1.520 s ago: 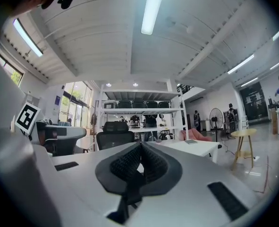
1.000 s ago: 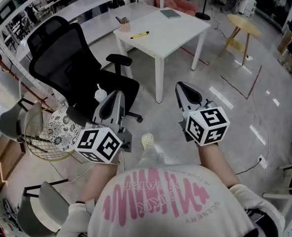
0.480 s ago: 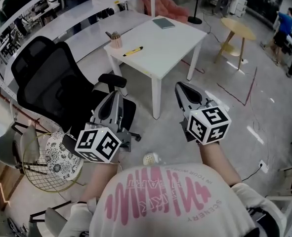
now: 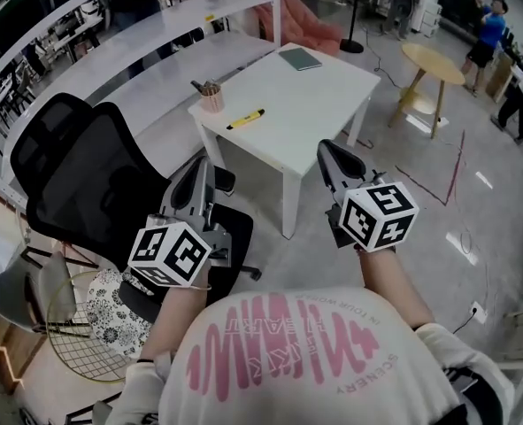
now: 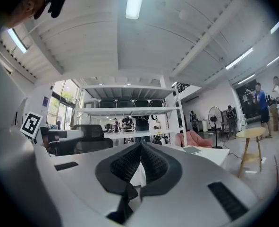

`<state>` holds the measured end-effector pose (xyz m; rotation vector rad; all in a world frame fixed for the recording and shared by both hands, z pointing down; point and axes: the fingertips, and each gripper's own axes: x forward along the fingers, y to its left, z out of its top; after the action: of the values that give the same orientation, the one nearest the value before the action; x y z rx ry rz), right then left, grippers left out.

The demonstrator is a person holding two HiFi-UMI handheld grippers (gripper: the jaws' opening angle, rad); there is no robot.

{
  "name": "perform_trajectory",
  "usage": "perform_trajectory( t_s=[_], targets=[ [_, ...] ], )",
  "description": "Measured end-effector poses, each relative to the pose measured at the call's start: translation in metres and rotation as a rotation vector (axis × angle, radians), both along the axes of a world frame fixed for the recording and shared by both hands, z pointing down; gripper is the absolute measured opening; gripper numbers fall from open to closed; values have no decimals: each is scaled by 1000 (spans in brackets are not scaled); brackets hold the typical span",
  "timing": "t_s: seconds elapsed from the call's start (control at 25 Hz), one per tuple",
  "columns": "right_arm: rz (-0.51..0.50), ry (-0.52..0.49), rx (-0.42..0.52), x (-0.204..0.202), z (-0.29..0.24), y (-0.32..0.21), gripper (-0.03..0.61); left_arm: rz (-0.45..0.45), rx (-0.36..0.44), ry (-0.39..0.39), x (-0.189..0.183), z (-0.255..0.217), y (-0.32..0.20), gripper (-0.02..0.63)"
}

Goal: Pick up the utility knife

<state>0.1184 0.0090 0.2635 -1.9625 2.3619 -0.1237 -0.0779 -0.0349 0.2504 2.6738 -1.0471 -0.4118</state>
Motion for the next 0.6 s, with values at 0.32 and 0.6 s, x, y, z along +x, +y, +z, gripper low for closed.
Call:
perform_trajectory(
  t_s=[0.32, 0.6],
  targets=[
    [11, -5, 27, 4, -13, -62, 15, -6, 16, 15, -6, -9, -63, 25],
    [19, 22, -16, 4, 3, -84, 15, -31, -31, 9, -20, 12, -90, 25]
  ],
)
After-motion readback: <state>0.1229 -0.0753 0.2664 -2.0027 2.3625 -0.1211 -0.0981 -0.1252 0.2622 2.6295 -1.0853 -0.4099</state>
